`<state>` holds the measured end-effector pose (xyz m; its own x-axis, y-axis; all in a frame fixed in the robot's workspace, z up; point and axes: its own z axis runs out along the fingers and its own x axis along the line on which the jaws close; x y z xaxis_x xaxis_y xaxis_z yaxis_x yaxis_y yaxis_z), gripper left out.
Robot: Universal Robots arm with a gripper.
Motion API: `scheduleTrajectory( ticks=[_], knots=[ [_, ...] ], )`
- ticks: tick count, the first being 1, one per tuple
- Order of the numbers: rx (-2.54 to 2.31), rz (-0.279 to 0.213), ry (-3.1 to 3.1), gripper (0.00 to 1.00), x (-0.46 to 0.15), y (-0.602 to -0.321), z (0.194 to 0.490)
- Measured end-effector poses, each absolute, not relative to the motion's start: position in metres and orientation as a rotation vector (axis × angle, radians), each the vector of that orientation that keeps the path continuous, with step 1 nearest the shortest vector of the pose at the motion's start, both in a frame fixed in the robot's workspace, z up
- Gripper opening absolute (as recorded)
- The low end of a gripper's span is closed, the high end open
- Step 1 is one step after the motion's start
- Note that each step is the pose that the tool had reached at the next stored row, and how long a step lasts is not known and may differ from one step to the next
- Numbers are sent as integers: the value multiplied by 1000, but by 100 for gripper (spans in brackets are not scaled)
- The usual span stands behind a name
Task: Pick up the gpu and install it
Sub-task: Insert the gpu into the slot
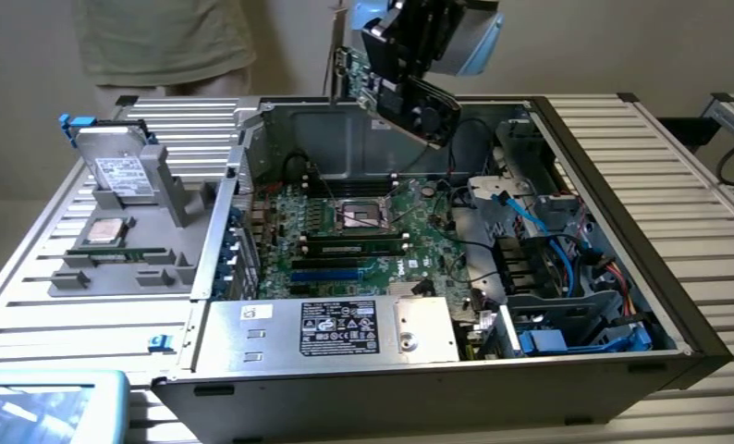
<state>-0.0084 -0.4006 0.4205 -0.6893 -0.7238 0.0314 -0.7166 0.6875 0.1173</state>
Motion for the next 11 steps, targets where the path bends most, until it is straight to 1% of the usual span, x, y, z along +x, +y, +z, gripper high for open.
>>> scheduleTrajectory(
  ticks=[11],
  knots=[
    [1480,-129,-2681,29,-8,-401,420]
  ],
)
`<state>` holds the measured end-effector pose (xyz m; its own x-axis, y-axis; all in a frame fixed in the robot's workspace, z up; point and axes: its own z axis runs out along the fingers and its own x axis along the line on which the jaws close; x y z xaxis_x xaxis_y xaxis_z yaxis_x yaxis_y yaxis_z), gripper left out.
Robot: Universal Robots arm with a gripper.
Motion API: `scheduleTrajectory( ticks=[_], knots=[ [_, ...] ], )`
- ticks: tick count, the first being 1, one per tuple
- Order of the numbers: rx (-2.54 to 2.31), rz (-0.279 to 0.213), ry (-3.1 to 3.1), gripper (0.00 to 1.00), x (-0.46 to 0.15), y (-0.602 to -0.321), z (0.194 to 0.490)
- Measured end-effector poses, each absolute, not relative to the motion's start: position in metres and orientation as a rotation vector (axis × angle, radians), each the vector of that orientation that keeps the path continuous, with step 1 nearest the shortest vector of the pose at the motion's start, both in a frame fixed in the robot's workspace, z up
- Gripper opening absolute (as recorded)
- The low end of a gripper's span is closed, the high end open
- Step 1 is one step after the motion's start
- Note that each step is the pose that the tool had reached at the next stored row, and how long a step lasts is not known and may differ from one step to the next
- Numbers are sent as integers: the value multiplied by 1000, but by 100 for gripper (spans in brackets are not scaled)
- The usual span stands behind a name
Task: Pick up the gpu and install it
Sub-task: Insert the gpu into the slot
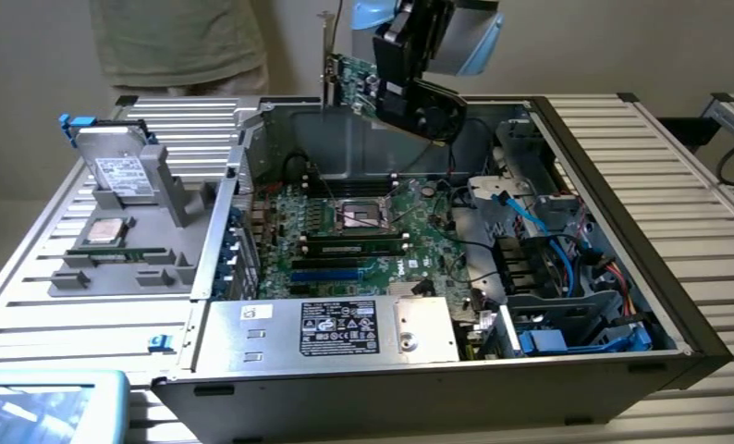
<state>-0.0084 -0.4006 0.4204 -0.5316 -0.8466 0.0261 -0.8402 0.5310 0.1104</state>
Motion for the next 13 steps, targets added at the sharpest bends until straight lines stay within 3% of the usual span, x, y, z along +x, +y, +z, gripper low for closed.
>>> scheduleTrajectory(
  ticks=[13],
  knots=[
    [1797,-89,-2504,29,-8,-401,420]
  ],
)
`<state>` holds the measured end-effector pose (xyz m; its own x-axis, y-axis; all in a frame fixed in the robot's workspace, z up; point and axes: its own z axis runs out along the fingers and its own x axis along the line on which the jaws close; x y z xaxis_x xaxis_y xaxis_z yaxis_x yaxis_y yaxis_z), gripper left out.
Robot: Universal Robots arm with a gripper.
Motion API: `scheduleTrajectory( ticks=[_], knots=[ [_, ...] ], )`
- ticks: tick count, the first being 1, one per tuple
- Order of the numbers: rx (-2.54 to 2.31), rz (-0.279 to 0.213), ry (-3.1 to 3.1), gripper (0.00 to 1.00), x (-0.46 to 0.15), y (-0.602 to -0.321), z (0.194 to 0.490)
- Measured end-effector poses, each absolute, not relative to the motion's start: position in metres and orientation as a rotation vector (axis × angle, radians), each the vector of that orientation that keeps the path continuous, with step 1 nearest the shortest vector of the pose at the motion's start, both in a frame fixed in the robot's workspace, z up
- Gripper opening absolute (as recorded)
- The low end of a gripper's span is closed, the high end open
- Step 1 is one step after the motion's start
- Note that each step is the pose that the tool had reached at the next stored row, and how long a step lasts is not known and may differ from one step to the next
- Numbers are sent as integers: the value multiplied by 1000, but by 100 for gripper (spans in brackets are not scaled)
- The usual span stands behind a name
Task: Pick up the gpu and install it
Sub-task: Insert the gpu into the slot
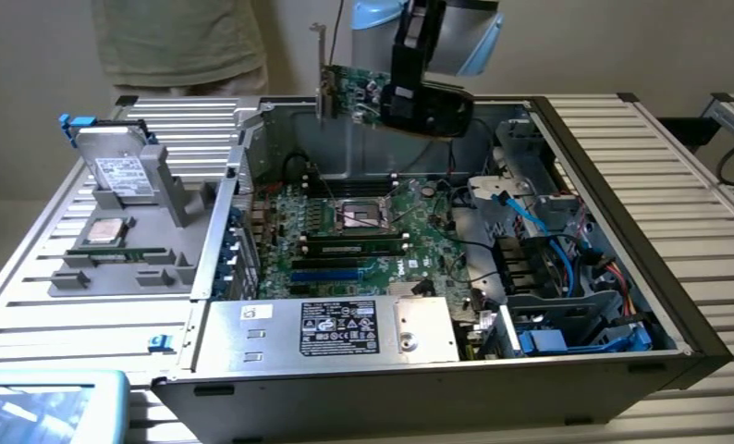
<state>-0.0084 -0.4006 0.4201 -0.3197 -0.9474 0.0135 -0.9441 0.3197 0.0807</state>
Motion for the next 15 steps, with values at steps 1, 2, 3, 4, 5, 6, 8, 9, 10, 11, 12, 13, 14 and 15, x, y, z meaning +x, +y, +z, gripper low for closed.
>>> scheduleTrajectory(
  ticks=[1,2,3,4,5,6,8,9,10,11,12,13,14,15],
  knots=[
    [1821,-85,-2490,29,-8,-401,420],
    [1846,-80,-2476,29,-8,-401,420],
    [1870,-77,-2461,29,-8,-401,420],
    [1894,-73,-2445,29,-8,-401,420],
    [1917,-70,-2429,29,-8,-401,420],
    [1939,-67,-2413,29,-8,-401,419],
    [1986,-62,-2378,29,-8,-401,419],
    [2007,-59,-2361,29,-8,-401,419],
    [2029,-58,-2344,29,-8,-401,419],
    [2051,-56,-2325,29,-8,-401,419],
    [2071,-55,-2307,29,-8,-401,418],
    [2083,-52,-2293,29,-9,-401,418],
    [2084,-51,-2291,29,-9,-401,418],
    [2084,-51,-2291,29,-9,-401,418]
  ],
)
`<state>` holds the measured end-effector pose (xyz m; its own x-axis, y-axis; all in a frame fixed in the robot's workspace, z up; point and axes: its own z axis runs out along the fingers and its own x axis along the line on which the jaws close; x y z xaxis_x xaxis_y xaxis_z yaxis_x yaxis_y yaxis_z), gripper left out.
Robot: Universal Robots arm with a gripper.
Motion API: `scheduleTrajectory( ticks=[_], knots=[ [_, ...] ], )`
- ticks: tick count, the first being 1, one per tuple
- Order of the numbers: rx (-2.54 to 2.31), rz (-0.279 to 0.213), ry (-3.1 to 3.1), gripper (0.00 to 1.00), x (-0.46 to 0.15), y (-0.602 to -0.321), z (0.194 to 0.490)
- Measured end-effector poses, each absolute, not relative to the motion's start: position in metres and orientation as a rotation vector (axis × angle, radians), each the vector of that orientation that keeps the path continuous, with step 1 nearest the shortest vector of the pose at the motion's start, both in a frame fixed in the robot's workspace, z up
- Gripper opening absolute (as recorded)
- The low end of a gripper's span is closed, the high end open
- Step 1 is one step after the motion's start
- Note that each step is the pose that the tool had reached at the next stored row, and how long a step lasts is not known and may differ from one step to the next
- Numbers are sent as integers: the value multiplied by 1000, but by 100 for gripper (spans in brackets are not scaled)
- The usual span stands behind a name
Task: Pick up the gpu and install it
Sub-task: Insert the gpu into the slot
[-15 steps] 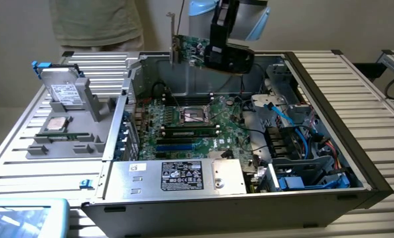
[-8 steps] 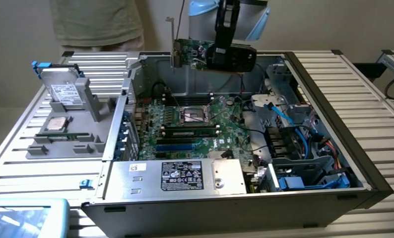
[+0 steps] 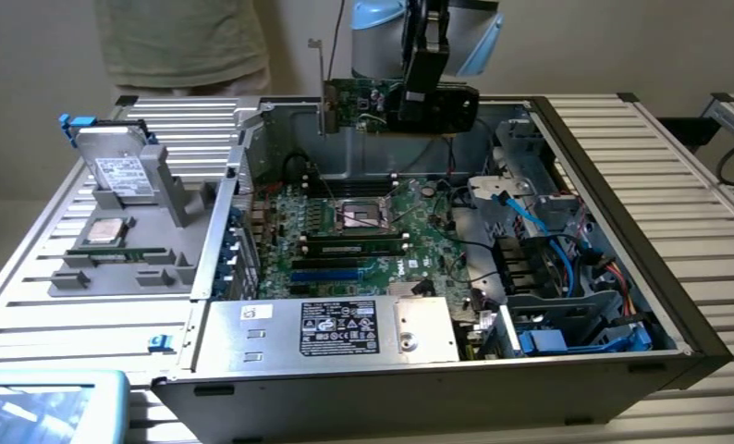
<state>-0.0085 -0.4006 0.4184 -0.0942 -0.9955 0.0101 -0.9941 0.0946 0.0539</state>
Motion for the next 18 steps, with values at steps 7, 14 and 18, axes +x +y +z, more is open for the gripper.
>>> scheduleTrajectory(
  ticks=[7,14,18],
  knots=[
    [2079,-24,-2275,29,-9,-401,418],
    [2087,4,-2252,29,-18,-400,412],
    [2092,10,-2253,29,-28,-400,406]
  ],
)
